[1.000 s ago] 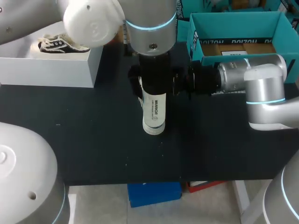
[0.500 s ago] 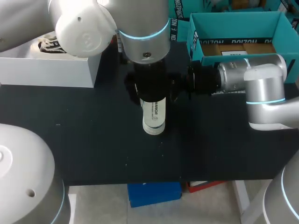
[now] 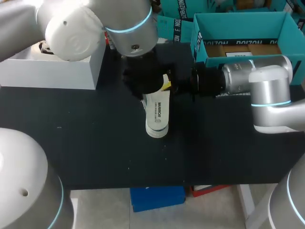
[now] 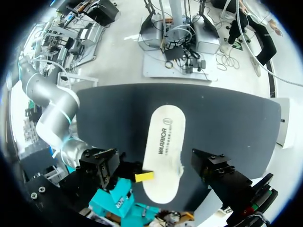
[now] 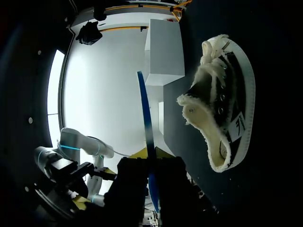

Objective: Take the shoe out of the shoebox, open the shoe tongue, remove and reinsert the insole, then place the shoe into the shoebox

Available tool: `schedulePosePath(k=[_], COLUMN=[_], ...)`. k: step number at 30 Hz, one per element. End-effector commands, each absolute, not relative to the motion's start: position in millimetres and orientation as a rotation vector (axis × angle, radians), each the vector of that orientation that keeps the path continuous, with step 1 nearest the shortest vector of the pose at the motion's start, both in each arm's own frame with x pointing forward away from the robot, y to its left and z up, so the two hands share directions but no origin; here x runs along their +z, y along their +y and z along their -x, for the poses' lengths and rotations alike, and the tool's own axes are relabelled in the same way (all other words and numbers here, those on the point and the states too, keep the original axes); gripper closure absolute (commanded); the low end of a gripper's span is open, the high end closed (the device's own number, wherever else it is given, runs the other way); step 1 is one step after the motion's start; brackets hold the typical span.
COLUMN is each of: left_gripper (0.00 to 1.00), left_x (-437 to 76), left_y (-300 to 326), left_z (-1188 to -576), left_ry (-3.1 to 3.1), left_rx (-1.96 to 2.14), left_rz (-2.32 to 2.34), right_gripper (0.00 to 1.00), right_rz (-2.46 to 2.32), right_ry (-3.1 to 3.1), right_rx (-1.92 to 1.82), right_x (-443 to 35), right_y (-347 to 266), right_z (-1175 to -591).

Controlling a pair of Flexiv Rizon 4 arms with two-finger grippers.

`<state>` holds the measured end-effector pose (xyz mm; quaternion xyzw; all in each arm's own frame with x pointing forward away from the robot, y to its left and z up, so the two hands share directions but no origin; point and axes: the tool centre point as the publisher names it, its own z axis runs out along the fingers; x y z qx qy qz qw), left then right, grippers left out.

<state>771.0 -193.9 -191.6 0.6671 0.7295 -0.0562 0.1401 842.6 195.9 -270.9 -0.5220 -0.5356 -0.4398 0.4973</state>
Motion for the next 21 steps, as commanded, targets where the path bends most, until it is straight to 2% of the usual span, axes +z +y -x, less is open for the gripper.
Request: schedulePosePath(k=[1, 21], left_gripper=[0.0, 0.0], left_x=[-204.1, -229.5], left_y=[-166.6, -124.3], left_z=[-769.7, -797.0], left_ry=[1.959, 1.627], left_rx=[-0.382, -0.922], left_rz=[-1.799, -1.501], right_gripper=[1.0, 1.0], right_rz=[1.266, 1.266], right_ry=[-1.297, -1.297], right_rx=[-1.065, -1.065], right_x=[-271.4, -271.4], right_y=[197.0, 197.0], right_z=[-842.8, -842.8])
